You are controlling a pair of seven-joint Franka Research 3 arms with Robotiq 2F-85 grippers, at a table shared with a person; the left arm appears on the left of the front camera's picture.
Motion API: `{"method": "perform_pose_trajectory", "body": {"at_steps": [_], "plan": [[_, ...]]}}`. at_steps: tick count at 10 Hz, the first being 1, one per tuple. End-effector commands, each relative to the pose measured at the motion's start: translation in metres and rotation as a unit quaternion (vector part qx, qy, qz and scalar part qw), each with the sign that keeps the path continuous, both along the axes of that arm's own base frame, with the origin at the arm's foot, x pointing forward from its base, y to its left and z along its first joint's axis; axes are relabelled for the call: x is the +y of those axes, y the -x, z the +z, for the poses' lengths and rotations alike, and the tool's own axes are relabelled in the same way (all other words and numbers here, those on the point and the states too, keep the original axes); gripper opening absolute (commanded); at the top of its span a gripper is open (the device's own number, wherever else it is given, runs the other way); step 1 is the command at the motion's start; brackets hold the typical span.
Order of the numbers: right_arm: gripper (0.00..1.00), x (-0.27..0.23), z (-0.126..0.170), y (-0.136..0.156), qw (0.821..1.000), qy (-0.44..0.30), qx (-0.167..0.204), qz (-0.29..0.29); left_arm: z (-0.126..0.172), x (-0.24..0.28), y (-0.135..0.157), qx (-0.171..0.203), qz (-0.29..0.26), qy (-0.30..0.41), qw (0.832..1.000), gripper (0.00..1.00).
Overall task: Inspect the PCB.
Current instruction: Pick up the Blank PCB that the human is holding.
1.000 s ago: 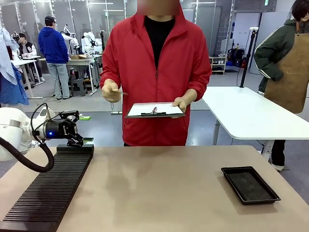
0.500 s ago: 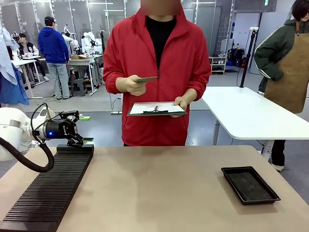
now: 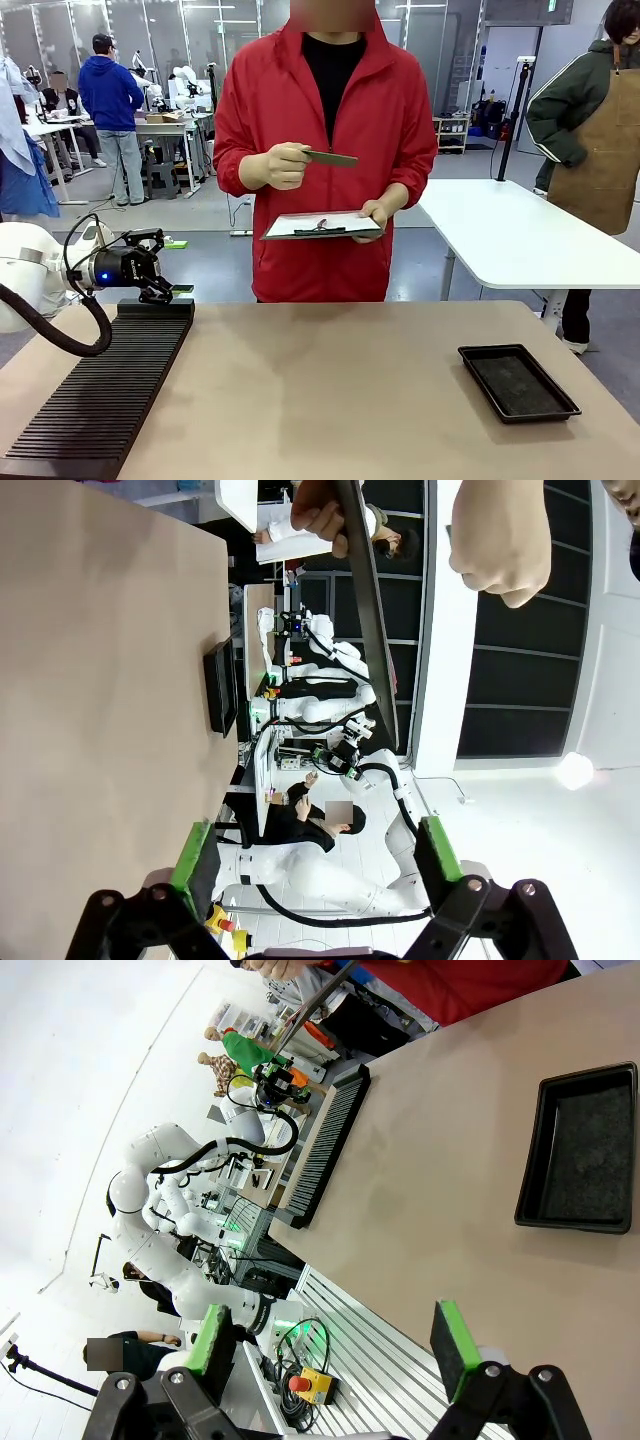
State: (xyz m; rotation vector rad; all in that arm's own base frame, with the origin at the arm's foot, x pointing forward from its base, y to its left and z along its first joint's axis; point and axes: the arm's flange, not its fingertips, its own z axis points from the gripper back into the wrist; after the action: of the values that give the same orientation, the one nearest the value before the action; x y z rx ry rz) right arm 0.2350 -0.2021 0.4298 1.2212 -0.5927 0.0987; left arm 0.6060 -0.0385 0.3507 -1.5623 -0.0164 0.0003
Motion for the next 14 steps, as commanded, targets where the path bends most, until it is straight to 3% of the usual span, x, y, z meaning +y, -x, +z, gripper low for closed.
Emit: {"method": "perform_pose_trajectory", "body": {"at_steps": [1, 6, 9, 12, 14], "plan": [[1.0, -0.001, 0.001, 0.0, 1.0, -0.003, -0.006, 0.0, 0.001, -0.001, 0.0, 0.0, 0.0, 0.001, 1.0, 1.0], [1.0, -0.001, 0.001, 0.0, 1.0, -0.003, -0.006, 0.0, 0.0, 0.0, 0.0, 0.0, 0.0, 0.0, 1.0, 1.0], [1.0, -0.001, 0.001, 0.0, 1.0, -0.003, -0.006, 0.0, 0.03, 0.087, 0.074, -0.016, 0.008, -0.024, 1.0, 1.0], [1.0, -0.001, 0.001, 0.0, 1.0, -0.003, -0.006, 0.0, 0.045, 0.177, 0.177, -0.086, 0.003, -0.034, 0.996, 1.0], [1.0, -0.001, 0.001, 0.0, 1.0, -0.003, -0.006, 0.0, 0.044, 0.223, 0.226, -0.138, 0.01, -0.033, 0.99, 1.0]]}}
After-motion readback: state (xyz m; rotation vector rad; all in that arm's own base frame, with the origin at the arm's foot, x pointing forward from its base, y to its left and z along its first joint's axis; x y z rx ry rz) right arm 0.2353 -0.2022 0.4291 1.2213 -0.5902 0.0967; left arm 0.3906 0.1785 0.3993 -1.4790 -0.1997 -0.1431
